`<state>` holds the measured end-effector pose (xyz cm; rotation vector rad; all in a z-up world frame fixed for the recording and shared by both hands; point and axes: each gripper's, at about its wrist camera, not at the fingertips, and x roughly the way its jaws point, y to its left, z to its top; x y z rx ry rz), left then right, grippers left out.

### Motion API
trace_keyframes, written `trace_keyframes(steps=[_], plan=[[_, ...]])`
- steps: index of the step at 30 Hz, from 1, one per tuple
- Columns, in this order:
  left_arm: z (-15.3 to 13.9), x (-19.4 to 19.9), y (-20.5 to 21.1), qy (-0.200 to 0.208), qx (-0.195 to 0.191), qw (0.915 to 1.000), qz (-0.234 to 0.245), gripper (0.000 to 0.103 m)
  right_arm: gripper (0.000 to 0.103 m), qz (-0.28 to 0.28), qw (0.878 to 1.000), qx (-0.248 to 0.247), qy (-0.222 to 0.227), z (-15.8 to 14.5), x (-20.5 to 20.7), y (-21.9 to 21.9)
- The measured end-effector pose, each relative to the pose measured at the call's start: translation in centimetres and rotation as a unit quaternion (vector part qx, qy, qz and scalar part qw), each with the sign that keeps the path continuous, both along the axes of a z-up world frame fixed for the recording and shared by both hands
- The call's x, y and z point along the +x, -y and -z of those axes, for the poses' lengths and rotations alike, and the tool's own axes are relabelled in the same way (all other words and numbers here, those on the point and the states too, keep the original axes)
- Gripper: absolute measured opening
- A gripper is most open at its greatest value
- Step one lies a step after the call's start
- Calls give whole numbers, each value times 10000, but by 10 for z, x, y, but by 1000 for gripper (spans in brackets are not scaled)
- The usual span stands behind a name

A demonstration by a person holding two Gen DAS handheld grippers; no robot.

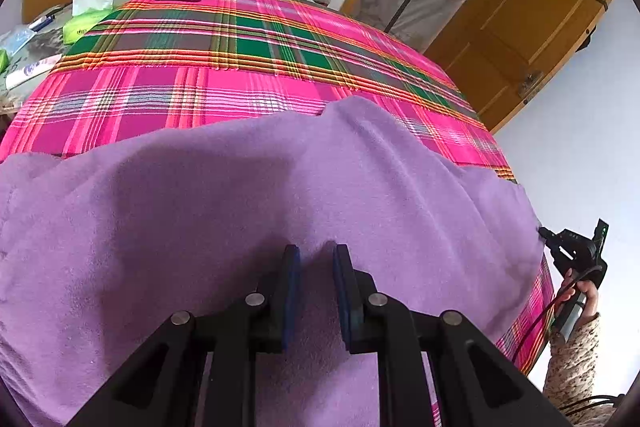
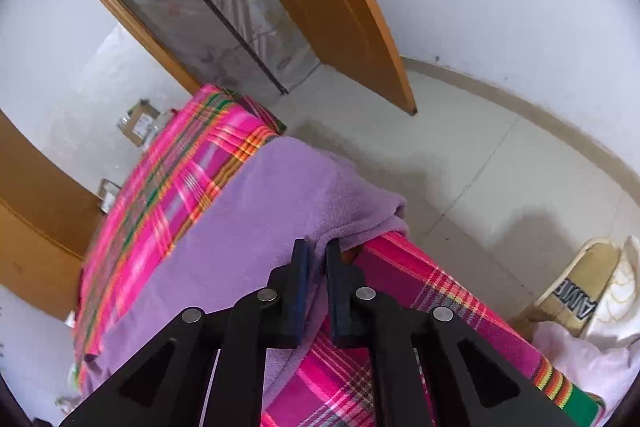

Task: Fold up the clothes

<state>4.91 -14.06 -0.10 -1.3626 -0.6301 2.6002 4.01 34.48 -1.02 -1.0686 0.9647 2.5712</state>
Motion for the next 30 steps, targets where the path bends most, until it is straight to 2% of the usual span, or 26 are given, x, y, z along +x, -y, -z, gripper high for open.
trace_keyframes(steps=[5, 8, 12, 15, 17, 22, 26, 27, 30], plan=[[-1, -1, -2, -3, -45, 10000, -6, 17, 6, 232, 9989, -96, -401, -8, 18, -3], [0, -2, -1, -11, -16, 10000, 2, 17, 6, 300, 9967, 315, -682, -26, 35, 6], [1, 0, 0, -45, 31, 10000, 14, 17, 6, 322, 9975, 254, -568, -25, 37, 3], [1, 0, 1, -59, 38, 10000, 17, 17, 6, 322, 9991, 196, -192, -10, 28, -2], [2, 0, 3, -52, 64, 10000, 15, 17, 7, 374, 9992, 114, -127, -2, 27, -5], [1, 1, 5, -53, 42, 10000, 0, 17, 7, 339, 9990, 303, -52, -1, 28, -4], [0, 7, 8, -112, -2, 9999, -81, 17, 17, 324, 9991, 237, -156, -7, 37, -5], [-1, 8, 9, -124, -22, 9999, -111, 17, 21, 249, 9987, 369, -244, -12, 40, -1], [-1, 14, 15, -163, 1, 9997, -207, 17, 24, -63, 9935, 1012, -518, -29, 48, 18]])
